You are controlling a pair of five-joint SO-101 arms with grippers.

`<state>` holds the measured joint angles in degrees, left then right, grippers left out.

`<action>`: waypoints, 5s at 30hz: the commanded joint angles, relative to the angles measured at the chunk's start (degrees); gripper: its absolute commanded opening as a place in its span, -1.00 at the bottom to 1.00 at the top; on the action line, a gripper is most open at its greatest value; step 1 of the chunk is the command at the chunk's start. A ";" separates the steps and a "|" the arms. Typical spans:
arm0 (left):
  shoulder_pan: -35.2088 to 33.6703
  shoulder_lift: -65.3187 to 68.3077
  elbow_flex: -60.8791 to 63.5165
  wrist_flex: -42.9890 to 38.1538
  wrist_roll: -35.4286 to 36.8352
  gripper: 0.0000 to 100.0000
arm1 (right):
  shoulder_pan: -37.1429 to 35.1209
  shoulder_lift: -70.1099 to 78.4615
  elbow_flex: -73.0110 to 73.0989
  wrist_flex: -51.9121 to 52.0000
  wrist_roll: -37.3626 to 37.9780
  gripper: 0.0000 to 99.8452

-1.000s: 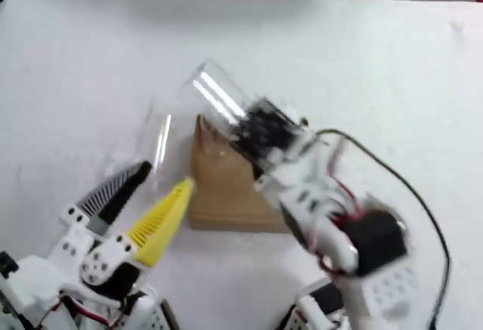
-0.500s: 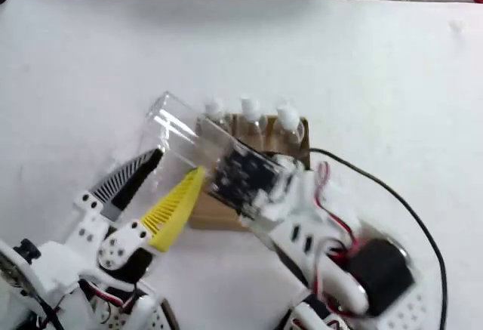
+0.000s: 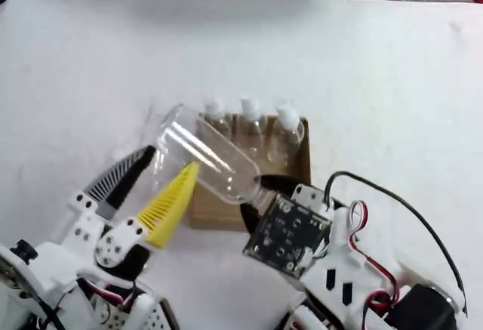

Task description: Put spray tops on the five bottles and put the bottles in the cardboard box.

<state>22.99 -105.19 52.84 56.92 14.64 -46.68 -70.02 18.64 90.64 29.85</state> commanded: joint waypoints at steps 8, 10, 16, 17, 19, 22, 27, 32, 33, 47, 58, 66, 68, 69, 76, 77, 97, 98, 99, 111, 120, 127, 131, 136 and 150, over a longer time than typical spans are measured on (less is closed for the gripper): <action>-2.15 0.31 5.36 -1.85 -0.88 -0.58 | -4.62 -0.22 -4.04 -0.66 -2.99 -0.97; -2.15 0.31 6.59 -2.37 -0.88 -0.58 | -4.62 -0.31 -4.04 -1.36 -3.08 -0.97; -2.15 0.31 10.02 -3.87 -0.70 -0.58 | -4.53 -0.31 -4.04 -3.65 -3.16 -0.97; -2.15 0.31 10.20 -3.87 -0.70 -0.58 | -4.53 -0.31 -4.04 -4.18 -3.16 -0.97; -2.15 0.31 10.37 -3.78 -0.62 -0.58 | -4.09 -0.31 -4.04 -5.14 -3.16 -0.97; -2.15 0.31 10.37 -3.78 -0.53 -0.58 | -1.19 -0.13 -3.43 -6.46 -3.16 -0.97; -2.24 0.31 10.29 -3.78 -0.53 -0.58 | 0.13 1.71 -0.97 -7.87 -2.73 -0.97; -2.24 0.31 10.29 -3.78 -0.62 -0.58 | 0.13 4.62 -0.53 -11.12 -3.16 -0.97; -2.42 0.31 10.29 -3.69 -0.79 -0.58 | 0.22 5.05 -0.53 -12.00 -3.25 -0.97; -33.54 0.31 8.79 -5.54 -0.44 -0.58 | 8.22 22.64 -3.78 -10.68 -8.09 -0.97; -33.80 0.31 29.45 -30.24 -0.44 -0.59 | 9.80 38.20 -5.45 -9.71 -8.09 -0.97; -33.80 0.31 29.98 -30.33 -0.62 -0.59 | 7.34 44.00 0.26 -15.87 -8.09 -0.97; -33.80 0.31 29.98 -30.33 -0.79 -0.59 | 7.52 44.79 1.76 -18.07 -8.18 -0.97; -33.80 0.31 29.98 -30.33 -0.79 -0.59 | 7.60 45.05 2.46 -19.21 -8.53 -0.97; -33.80 0.31 30.07 -30.24 -0.88 -0.59 | 7.16 45.05 4.75 -22.02 -12.13 -0.97; -33.80 0.31 30.07 -30.24 -0.88 -0.59 | 7.16 45.05 4.75 -21.76 -12.13 -0.97; -33.80 0.31 30.07 -30.24 -0.88 -0.59 | 7.52 44.97 7.03 -21.23 -14.86 -0.96; -33.80 0.31 30.07 -30.24 -0.88 -0.59 | 7.52 44.97 7.03 -21.23 -14.86 -0.96; -33.80 0.31 30.07 -30.24 -0.88 -0.59 | 7.52 44.97 7.03 -21.23 -14.86 -0.95; -33.71 0.31 30.15 -30.24 -0.88 -0.59 | 7.25 44.97 7.12 -20.44 -15.30 -0.61; -33.63 0.31 30.15 -30.24 -0.88 -0.59 | 7.16 43.91 6.68 -20.44 -15.12 -0.60; -33.80 0.31 30.15 -30.24 -0.53 -0.58 | 7.16 33.45 6.95 -17.36 -14.86 -0.60; -33.80 0.31 30.15 -30.24 -0.53 -0.58 | 5.85 27.82 6.68 -14.55 -14.86 -0.60; -33.80 0.31 30.15 -30.24 -0.53 -0.58 | 9.63 19.30 7.12 -14.20 -14.86 -0.61; -33.80 0.31 29.89 -28.13 3.25 -0.59 | 43.38 -13.85 33.05 -24.48 -15.38 -0.61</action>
<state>-10.24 -104.40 83.16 28.70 15.69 -7.38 -76.70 45.10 71.12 14.99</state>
